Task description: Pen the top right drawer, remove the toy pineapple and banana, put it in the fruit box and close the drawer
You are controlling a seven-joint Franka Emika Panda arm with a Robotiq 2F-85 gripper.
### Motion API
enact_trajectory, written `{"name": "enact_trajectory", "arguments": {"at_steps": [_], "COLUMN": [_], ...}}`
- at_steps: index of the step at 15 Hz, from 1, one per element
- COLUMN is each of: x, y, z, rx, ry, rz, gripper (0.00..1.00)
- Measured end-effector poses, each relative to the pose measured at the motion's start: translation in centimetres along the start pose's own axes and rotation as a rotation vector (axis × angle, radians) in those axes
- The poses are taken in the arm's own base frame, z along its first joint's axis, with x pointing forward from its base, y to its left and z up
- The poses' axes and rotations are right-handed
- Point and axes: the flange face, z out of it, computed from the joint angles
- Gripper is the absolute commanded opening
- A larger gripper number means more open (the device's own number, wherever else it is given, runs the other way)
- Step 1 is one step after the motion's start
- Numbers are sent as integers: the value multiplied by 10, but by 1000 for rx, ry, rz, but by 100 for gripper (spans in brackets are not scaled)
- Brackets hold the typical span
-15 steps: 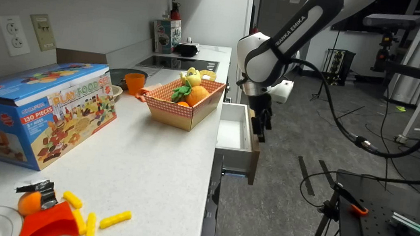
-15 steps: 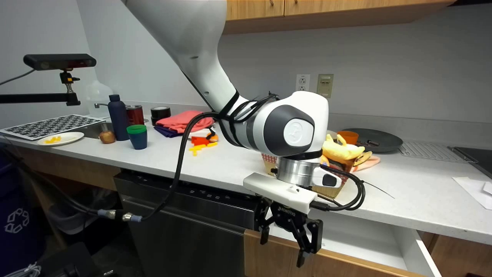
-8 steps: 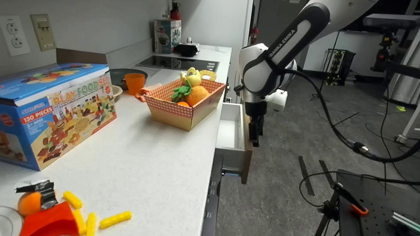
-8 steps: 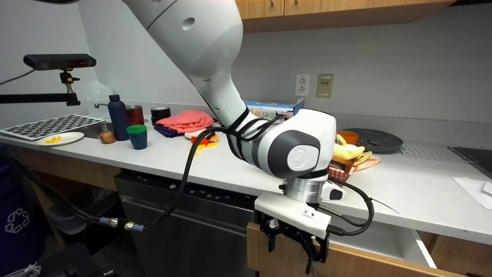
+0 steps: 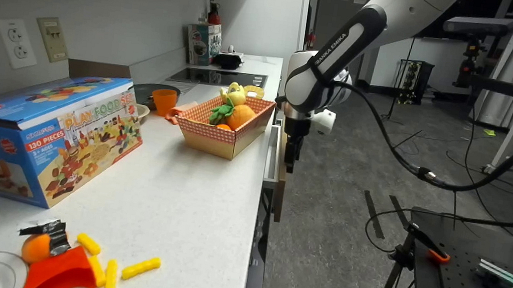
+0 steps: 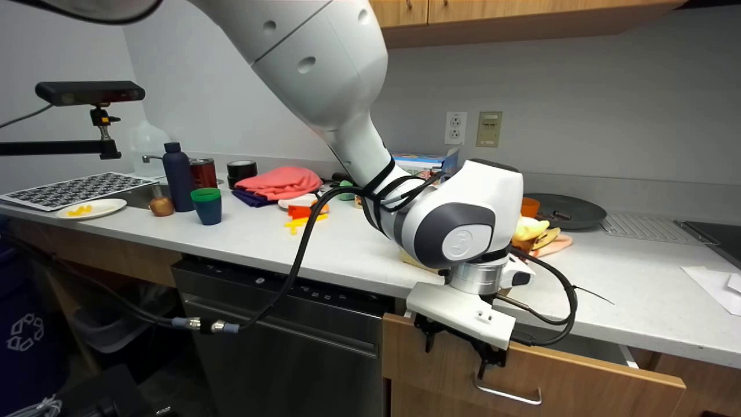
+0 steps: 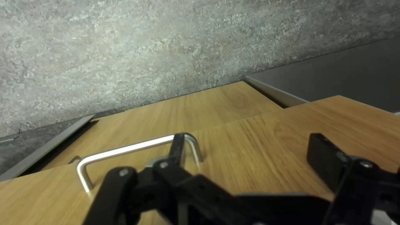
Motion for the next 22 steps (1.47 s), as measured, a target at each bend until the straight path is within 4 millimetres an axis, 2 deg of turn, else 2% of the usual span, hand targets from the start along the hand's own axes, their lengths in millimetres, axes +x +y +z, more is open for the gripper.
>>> {"name": "enact_trajectory", "arguments": {"at_steps": [3,12,18,22], "x": [10,23,21,8], "y": [-2,4,13,22], "z": [-3,-12,-21,-46], "rx": [8,91,89,57], "ry": [55,202,238,256], "rz": [6,45,43,60], "gripper": [100,100,100,100]}}
